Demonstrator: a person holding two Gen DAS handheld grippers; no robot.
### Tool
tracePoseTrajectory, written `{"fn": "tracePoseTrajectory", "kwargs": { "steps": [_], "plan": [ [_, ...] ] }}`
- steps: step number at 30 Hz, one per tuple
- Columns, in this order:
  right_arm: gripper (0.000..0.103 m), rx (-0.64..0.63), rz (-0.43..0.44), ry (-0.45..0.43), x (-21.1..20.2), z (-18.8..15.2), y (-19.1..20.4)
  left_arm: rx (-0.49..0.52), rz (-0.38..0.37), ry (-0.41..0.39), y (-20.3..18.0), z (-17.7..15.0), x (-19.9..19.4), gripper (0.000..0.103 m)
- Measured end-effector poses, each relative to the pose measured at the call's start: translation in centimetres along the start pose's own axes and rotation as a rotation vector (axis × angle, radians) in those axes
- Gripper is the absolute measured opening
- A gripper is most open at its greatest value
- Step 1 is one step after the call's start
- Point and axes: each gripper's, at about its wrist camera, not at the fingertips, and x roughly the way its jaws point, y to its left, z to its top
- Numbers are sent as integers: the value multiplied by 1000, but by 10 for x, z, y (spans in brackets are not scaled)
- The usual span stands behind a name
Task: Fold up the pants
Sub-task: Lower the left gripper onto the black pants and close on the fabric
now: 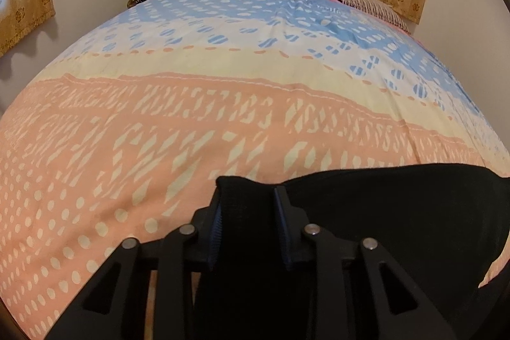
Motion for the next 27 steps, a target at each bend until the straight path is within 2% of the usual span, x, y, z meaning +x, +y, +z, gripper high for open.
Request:
{"fn": "tracePoseTrajectory", "kwargs": {
  "steps": [11,14,17,21,24,26,27],
  "plan": [
    [44,-115,39,166,95,23,12,-17,-13,-6,3,-1,0,32],
    [44,-109,33,192,109,25,7,-15,-13,-7,4,-3,-1,32],
    [44,-85,24,259,124,21,-3,-18,-16,-6,4,-3,0,32],
    [44,-57,92,283,128,16,-9,-10,-8,-7,3,-3,0,32],
    [44,-47,107,300,131,13,-8,-4,1,-7,1,-2,1,32],
    [35,-65,133,299,128,12,-1,2,9,-5,0,-1,2,32],
    [17,-75,137,298,127,11,3,7,13,-2,-2,-1,2,32]
  ]
}}
